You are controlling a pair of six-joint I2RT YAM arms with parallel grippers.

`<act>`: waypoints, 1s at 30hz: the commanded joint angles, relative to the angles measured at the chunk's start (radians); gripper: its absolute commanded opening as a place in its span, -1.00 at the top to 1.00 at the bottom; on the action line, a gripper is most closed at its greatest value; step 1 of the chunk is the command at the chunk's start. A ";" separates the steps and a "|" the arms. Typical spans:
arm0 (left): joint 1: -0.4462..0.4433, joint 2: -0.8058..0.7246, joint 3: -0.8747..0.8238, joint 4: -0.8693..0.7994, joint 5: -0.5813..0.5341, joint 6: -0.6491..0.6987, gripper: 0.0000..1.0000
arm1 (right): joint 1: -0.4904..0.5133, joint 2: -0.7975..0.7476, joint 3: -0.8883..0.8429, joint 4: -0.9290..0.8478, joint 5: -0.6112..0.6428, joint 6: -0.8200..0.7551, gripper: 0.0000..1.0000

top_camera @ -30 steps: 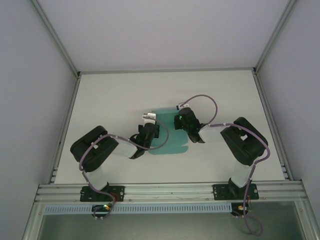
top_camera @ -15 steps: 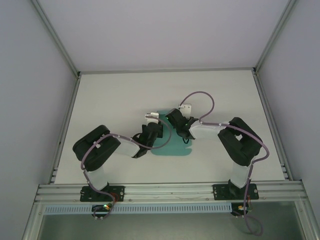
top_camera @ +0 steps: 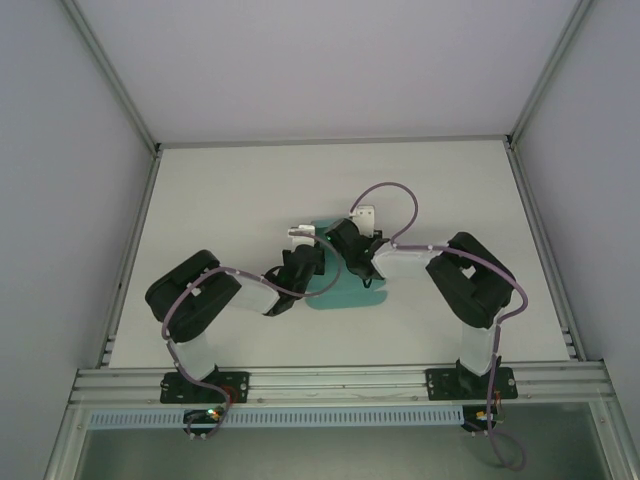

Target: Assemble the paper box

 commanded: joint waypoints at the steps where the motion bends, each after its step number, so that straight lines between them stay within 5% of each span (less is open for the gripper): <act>1: 0.016 -0.028 -0.027 -0.081 -0.125 -0.029 1.00 | -0.067 0.040 -0.007 -0.367 0.236 0.240 1.00; 11: 0.002 -0.021 -0.015 -0.092 -0.137 -0.023 1.00 | -0.128 -0.027 -0.057 -0.227 0.071 0.347 0.97; 14: 0.003 -0.024 -0.009 -0.100 -0.132 -0.002 1.00 | -0.133 -0.055 -0.116 -0.083 0.020 0.235 0.54; 19: 0.005 -0.034 -0.004 -0.103 -0.119 0.016 1.00 | -0.148 -0.147 -0.276 0.295 -0.247 -0.070 0.17; 24: 0.006 -0.037 -0.002 -0.108 -0.101 0.020 1.00 | -0.149 -0.253 -0.342 0.394 -0.415 -0.227 0.03; 30: 0.008 -0.038 0.010 -0.119 -0.085 0.029 1.00 | -0.149 -0.381 -0.391 0.397 -0.634 -0.354 -0.59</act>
